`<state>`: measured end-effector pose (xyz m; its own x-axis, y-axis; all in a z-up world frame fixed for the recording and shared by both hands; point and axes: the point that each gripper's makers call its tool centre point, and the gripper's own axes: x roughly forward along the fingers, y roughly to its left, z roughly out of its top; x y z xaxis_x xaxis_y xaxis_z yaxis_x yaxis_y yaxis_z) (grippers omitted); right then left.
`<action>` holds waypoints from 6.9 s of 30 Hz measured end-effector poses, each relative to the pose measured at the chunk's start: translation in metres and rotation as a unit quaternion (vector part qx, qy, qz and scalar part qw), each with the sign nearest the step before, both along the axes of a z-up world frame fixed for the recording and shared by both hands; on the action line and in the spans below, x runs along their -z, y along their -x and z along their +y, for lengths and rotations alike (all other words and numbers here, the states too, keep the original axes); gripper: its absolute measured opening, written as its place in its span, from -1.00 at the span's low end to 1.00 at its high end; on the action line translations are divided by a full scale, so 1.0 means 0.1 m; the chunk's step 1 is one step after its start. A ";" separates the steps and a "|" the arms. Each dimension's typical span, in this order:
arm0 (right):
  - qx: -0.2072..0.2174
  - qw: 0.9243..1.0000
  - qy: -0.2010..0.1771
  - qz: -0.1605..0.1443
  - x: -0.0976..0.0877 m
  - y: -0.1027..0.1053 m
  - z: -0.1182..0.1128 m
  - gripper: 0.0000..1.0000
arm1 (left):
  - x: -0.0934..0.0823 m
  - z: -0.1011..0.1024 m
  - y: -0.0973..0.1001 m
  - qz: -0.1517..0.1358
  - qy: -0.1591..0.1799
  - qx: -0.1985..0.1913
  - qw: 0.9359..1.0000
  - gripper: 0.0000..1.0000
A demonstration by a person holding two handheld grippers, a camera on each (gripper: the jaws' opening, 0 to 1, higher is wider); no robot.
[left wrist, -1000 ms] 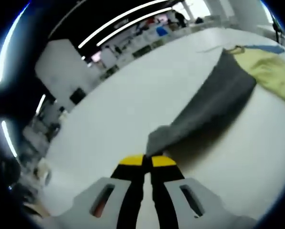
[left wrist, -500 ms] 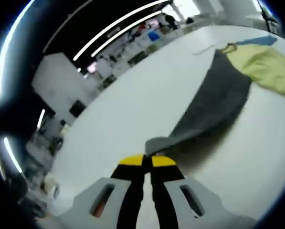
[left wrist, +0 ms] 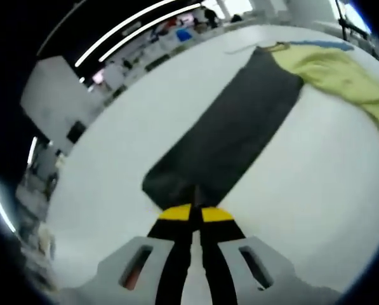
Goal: Fold the garment on the visible template until the final outline fits inside the template.
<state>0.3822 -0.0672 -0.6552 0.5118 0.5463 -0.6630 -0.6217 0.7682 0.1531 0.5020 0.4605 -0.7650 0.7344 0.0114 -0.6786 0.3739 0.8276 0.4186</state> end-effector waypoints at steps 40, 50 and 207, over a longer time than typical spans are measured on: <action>0.000 1.000 0.002 -0.003 -0.03 -0.01 -0.02 0.78 | -0.06 0.50 0.13 0.007 0.076 -0.143 0.987 -0.77; -0.005 1.000 -0.001 -0.009 -0.06 -0.02 0.03 0.78 | -0.21 0.50 0.28 -0.030 0.148 -0.192 0.970 -0.61; 0.000 1.000 0.016 -0.022 1.21 0.31 0.17 -0.76 | 0.07 -2.63 1.35 0.105 0.248 0.035 0.962 -0.91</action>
<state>0.3517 -0.0499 -0.7762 0.5402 0.5258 -0.6570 -0.6275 0.7719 0.1018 0.3666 0.1980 -0.7720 0.5673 -0.3968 -0.7216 0.4698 0.8756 -0.1121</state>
